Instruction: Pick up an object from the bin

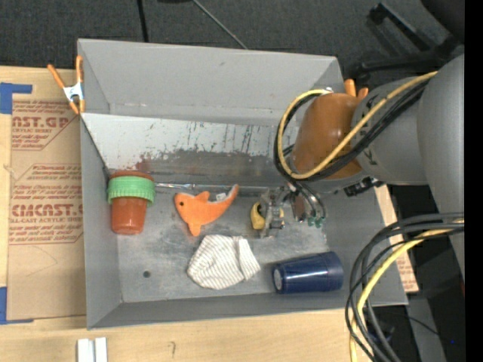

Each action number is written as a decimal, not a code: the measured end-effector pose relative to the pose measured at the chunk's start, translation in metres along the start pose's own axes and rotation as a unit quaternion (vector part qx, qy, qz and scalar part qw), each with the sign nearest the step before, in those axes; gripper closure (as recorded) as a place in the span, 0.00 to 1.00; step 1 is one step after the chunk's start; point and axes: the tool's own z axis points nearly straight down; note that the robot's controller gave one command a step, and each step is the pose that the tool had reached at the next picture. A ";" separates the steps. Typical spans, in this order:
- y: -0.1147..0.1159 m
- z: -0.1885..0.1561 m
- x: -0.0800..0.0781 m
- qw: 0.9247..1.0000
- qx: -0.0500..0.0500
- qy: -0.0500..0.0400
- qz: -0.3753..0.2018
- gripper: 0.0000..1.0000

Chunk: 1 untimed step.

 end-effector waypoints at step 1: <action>0.005 -0.095 -0.008 1.000 -0.001 0.004 0.006 1.00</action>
Offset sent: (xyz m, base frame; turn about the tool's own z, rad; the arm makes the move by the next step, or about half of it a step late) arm 0.0000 0.0000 0.0000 0.0000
